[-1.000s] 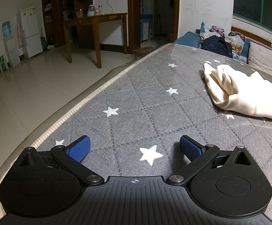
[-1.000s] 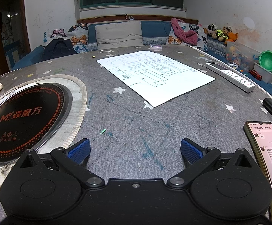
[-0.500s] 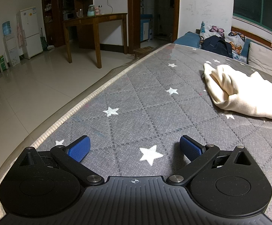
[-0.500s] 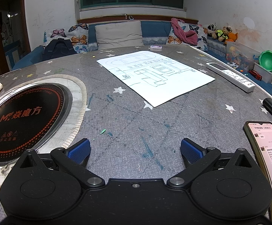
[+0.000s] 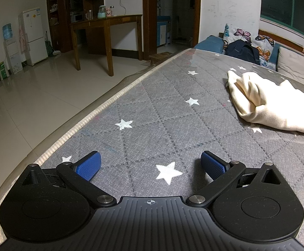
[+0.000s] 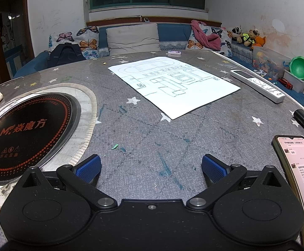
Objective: Fold clothes
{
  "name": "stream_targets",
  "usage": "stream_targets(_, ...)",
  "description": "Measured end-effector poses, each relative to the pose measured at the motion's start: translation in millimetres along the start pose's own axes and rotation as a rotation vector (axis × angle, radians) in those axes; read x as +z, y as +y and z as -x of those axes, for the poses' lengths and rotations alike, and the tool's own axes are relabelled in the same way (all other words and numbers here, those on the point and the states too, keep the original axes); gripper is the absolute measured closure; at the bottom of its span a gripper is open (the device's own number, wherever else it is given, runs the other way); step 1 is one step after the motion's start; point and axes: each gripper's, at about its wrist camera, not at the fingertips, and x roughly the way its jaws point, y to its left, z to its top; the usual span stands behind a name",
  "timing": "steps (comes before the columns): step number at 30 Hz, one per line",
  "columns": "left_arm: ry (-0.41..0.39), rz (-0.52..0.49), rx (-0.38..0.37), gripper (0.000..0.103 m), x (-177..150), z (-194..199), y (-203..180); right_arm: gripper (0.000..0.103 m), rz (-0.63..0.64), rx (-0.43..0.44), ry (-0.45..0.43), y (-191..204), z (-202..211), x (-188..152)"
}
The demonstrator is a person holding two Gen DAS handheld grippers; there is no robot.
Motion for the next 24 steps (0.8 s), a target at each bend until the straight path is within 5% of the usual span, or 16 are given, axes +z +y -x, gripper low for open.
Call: stream_targets(24,0.000,0.000,0.000,0.000,0.2,-0.2,-1.7,0.000,-0.001,0.000,0.000,2.2,-1.9,-0.9)
